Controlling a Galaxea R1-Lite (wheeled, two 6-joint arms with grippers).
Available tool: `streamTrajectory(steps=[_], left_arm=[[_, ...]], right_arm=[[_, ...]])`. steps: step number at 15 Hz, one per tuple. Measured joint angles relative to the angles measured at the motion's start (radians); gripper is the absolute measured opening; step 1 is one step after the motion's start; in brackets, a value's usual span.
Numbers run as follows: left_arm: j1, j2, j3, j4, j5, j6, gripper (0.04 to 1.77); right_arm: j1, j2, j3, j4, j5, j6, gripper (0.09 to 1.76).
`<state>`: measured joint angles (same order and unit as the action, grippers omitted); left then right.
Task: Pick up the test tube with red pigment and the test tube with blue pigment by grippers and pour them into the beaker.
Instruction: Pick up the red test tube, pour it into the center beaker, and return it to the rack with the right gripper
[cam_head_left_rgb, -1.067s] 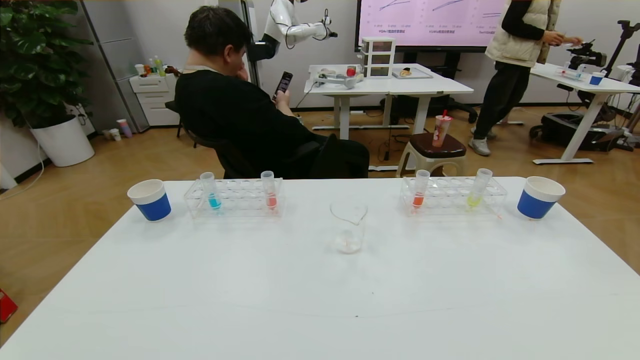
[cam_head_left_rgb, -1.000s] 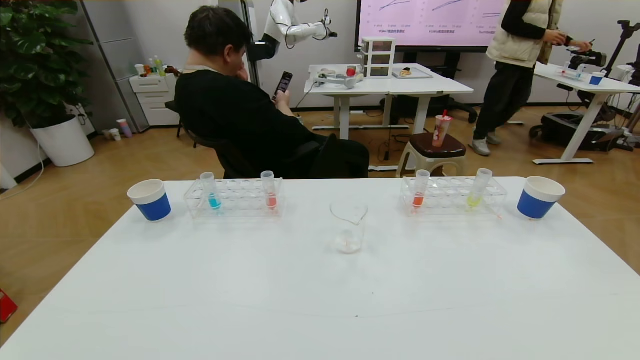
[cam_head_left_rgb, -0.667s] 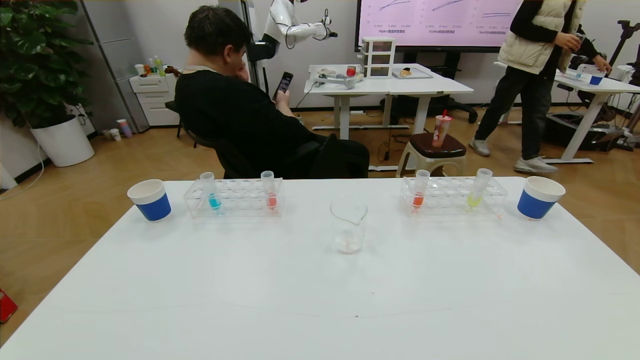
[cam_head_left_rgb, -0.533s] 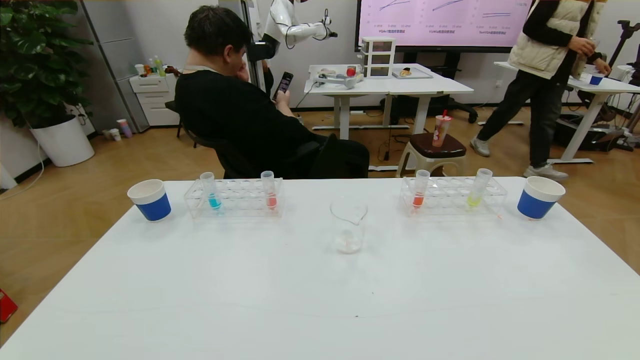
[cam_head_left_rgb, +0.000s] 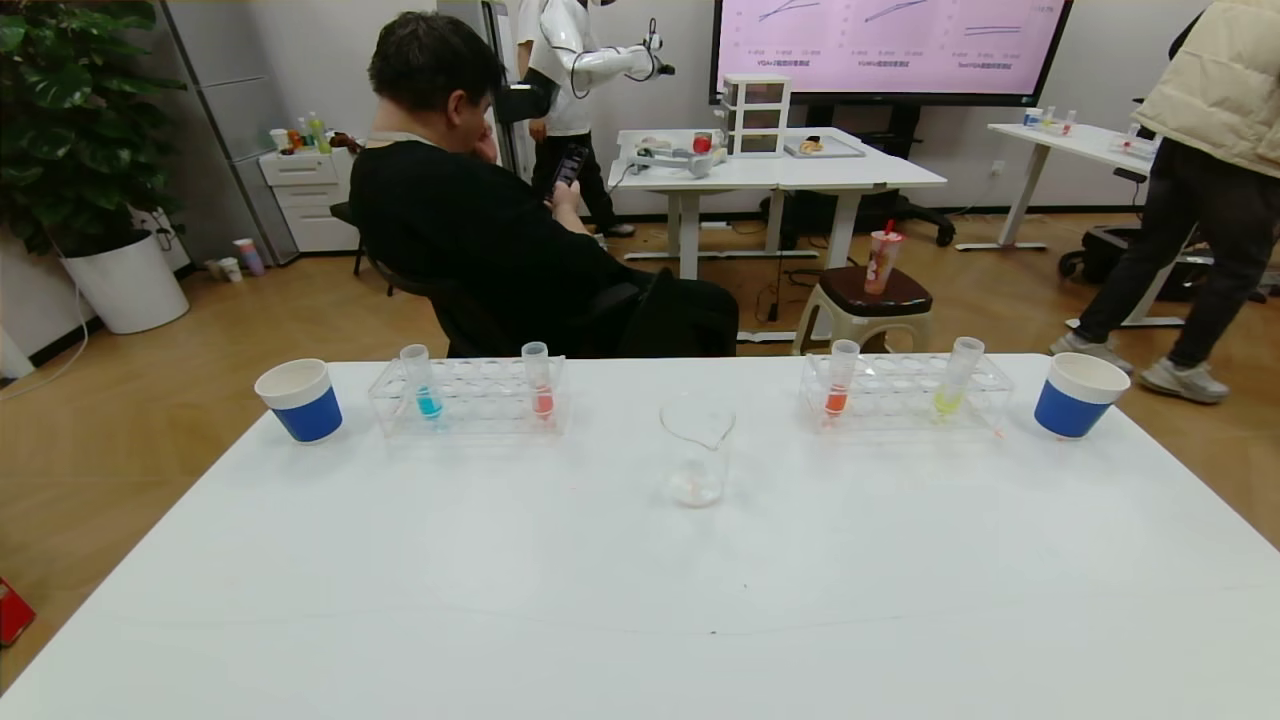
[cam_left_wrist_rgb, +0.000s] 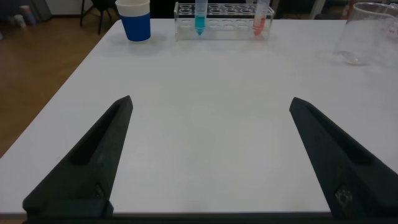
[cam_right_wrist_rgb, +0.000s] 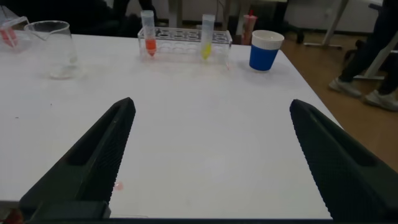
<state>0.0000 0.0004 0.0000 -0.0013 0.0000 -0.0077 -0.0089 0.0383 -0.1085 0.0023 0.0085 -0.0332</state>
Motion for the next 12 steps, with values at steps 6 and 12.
streamTrajectory(steps=[6,12], left_arm=[[0.000,0.000,0.000,0.000,0.000,0.000,1.76],[0.000,0.000,0.000,0.000,0.000,0.000,1.76]], right_arm=[[0.018,0.384,-0.196,-0.265,0.006,0.024,1.74],[0.069,0.911,-0.291,-0.655,-0.010,0.055,1.74]])
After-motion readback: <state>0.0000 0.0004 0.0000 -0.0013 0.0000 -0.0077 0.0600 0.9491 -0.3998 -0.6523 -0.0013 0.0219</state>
